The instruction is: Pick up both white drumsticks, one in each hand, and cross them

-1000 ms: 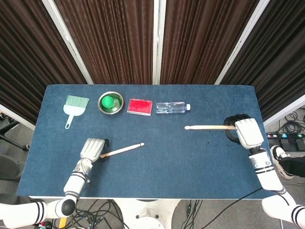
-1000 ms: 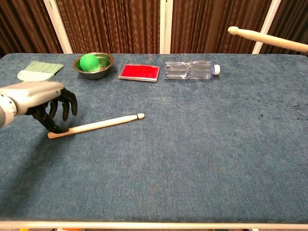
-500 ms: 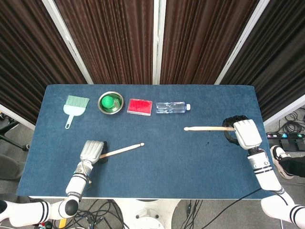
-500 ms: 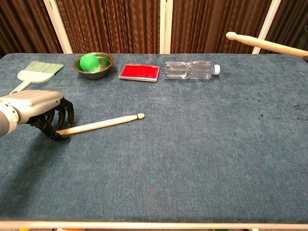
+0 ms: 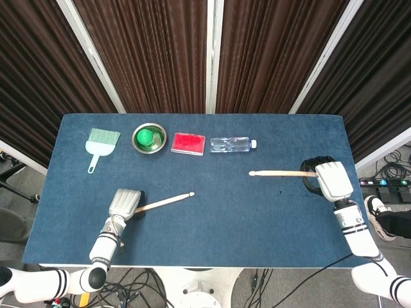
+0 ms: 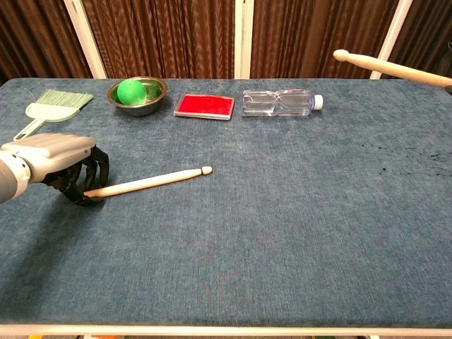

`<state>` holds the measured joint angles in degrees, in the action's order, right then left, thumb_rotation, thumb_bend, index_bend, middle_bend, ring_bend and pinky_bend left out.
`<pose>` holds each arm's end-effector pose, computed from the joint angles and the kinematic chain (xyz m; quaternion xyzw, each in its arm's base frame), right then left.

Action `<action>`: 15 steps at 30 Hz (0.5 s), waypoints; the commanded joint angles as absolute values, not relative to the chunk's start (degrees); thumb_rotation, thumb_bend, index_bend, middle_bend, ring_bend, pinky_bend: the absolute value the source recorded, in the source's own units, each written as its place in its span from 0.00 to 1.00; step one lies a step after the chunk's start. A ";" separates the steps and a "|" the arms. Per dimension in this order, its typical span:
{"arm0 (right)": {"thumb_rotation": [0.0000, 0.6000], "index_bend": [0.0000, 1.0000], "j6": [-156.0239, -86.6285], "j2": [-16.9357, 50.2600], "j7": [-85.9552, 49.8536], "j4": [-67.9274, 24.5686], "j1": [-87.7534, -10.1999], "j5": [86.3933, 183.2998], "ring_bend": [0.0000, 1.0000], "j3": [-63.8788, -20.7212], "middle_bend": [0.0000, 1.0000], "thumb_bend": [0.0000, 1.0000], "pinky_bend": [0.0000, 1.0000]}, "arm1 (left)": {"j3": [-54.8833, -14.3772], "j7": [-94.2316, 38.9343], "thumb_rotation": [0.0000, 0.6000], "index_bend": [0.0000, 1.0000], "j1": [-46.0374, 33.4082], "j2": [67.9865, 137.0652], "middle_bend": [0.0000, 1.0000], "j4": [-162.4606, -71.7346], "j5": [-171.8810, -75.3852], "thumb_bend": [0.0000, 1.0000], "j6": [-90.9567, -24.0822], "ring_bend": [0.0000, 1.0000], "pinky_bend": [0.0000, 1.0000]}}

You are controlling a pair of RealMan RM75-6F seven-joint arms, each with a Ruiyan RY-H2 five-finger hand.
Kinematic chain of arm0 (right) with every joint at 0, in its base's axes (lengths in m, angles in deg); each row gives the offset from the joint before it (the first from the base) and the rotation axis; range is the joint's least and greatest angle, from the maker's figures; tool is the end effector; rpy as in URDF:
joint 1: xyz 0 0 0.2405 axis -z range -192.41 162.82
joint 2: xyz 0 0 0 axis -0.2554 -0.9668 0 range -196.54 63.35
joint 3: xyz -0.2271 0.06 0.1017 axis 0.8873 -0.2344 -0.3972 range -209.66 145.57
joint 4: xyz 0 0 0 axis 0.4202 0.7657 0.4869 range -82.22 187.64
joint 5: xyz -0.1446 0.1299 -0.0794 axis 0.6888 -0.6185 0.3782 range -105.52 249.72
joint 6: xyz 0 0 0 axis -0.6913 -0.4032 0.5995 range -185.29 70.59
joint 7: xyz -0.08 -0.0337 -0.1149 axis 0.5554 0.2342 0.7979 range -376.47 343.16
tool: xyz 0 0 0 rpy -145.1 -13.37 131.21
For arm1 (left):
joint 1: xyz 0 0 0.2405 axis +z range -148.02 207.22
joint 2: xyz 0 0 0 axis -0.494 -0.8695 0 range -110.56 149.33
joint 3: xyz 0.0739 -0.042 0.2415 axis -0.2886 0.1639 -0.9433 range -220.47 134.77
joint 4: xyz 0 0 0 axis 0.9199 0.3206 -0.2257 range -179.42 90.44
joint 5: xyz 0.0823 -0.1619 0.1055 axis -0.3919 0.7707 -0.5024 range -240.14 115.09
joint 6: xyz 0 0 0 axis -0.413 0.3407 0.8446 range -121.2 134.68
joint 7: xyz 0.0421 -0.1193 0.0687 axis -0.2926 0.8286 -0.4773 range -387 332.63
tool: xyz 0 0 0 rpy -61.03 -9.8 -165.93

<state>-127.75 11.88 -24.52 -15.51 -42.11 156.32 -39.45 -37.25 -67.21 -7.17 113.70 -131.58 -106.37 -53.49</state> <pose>-0.2803 -0.3294 0.1023 0.6683 -0.3274 0.4249 0.5154 -0.2041 0.2937 -0.0526 -0.7276 -0.4429 -0.2152 0.4777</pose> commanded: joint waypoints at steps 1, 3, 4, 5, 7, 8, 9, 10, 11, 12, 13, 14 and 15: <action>1.00 0.70 -127.71 11.93 -24.56 -15.45 -42.10 156.31 0.39 -39.43 0.63 0.76 0.40 | -37.51 -67.30 0.87 0.46 -7.27 113.70 0.55 -131.55 -106.23 0.32 -53.40 0.58 0.70; 1.00 0.70 -127.69 11.97 -24.56 -15.39 -42.13 156.32 0.39 -39.44 0.63 0.76 0.40 | -37.63 -67.24 0.87 0.47 -7.34 113.77 0.55 -131.47 -106.15 0.33 -53.41 0.58 0.70; 1.00 0.70 -127.67 11.99 -24.56 -15.37 -42.14 156.32 0.39 -39.44 0.63 0.76 0.40 | -37.66 -67.16 0.88 0.47 -7.37 113.78 0.56 -131.44 -106.14 0.33 -53.38 0.58 0.70; 1.00 0.70 -127.65 12.02 -24.55 -15.36 -42.13 156.32 0.39 -39.42 0.63 0.76 0.40 | -37.74 -67.09 0.88 0.48 -7.42 113.84 0.56 -131.30 -106.21 0.34 -53.38 0.58 0.70; 1.00 0.70 -127.61 12.06 -24.51 -15.33 -42.13 156.30 0.39 -39.42 0.63 0.76 0.40 | -37.84 -66.96 0.92 0.49 -7.50 113.89 0.56 -131.09 -106.31 0.36 -53.27 0.58 0.70; 1.00 0.70 -127.55 12.09 -24.49 -15.33 -42.12 156.26 0.39 -39.40 0.63 0.76 0.40 | -37.85 -66.65 0.95 0.49 -7.56 113.87 0.57 -130.96 -106.49 0.36 -53.07 0.58 0.70; 1.00 0.70 -127.50 12.12 -24.48 -15.34 -42.09 156.22 0.39 -39.37 0.63 0.76 0.40 | -37.84 -66.30 0.98 0.50 -7.55 113.89 0.58 -130.83 -106.76 0.37 -53.03 0.59 0.70; 1.00 0.70 -127.45 12.12 -24.45 -15.35 -42.08 156.20 0.39 -39.35 0.63 0.76 0.40 | -37.86 -65.94 1.00 0.51 -7.51 113.91 0.58 -130.67 -107.14 0.38 -53.07 0.59 0.70; 1.00 0.70 -127.41 12.13 -24.39 -15.37 -42.04 156.16 0.39 -39.31 0.63 0.76 0.40 | -37.91 -65.35 1.00 0.52 -7.43 113.89 0.59 -130.50 -107.76 0.38 -53.13 0.60 0.70; 1.00 0.70 -127.42 12.14 -24.35 -15.40 -41.98 156.13 0.39 -39.28 0.63 0.76 0.40 | -37.90 -64.71 1.00 0.53 -7.33 113.83 0.60 -130.42 -108.32 0.39 -53.11 0.60 0.70; 1.00 0.70 -127.43 12.13 -24.34 -15.44 -41.91 156.07 0.39 -39.26 0.63 0.76 0.40 | -37.89 -63.89 1.00 0.55 -7.20 113.72 0.61 -130.40 -108.92 0.40 -53.01 0.61 0.70; 1.00 0.70 -127.47 12.10 -24.35 -15.54 -41.77 155.98 0.39 -39.22 0.63 0.76 0.40 | -37.83 -62.55 1.00 0.55 -7.02 113.48 0.61 -130.32 -110.01 0.40 -52.83 0.61 0.70; 1.00 0.70 -127.56 12.08 -24.38 -15.59 -41.62 155.91 0.39 -39.19 0.63 0.76 0.40 | -37.81 -61.42 1.00 0.57 -6.86 113.26 0.63 -130.19 -110.97 0.41 -52.72 0.62 0.70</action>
